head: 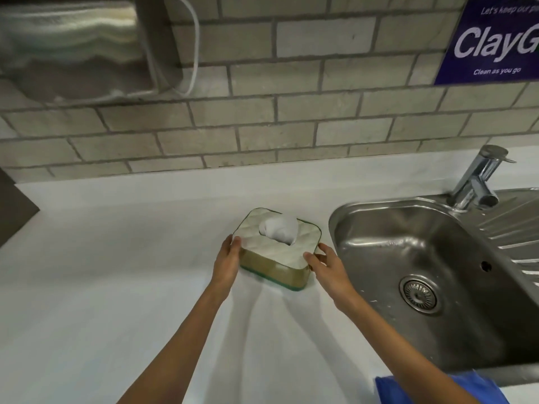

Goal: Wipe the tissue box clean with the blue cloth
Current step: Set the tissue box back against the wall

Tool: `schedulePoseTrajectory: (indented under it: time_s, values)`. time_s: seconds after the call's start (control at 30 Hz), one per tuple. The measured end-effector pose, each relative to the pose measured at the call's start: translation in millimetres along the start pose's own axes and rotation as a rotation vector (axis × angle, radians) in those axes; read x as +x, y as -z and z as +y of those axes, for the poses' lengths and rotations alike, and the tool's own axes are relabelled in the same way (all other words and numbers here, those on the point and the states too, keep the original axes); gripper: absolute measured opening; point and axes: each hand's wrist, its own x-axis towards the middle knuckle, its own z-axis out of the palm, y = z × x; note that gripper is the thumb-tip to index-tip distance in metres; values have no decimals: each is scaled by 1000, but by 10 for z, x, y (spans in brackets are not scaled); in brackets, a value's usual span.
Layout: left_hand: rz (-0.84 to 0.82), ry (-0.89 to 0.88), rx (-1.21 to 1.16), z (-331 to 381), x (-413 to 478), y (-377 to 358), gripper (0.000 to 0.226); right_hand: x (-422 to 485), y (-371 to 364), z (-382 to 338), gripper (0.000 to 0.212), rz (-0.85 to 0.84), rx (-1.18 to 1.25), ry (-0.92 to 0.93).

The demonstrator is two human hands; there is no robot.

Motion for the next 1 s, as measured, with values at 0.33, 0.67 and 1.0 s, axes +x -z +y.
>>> schedulePoseTrajectory:
  time_s: [0.33, 0.67, 1.0]
  values:
    - [9, -63, -82, 107, 542, -321, 33, 1005, 64, -324, 48, 42, 35, 19]
    - [36, -147, -137, 280, 973, -540, 36, 1773, 0, -436, 39, 48, 5, 135]
    - [113, -119, -107, 359, 1208, -594, 37, 2060, -35, -434, 41, 39, 4, 135]
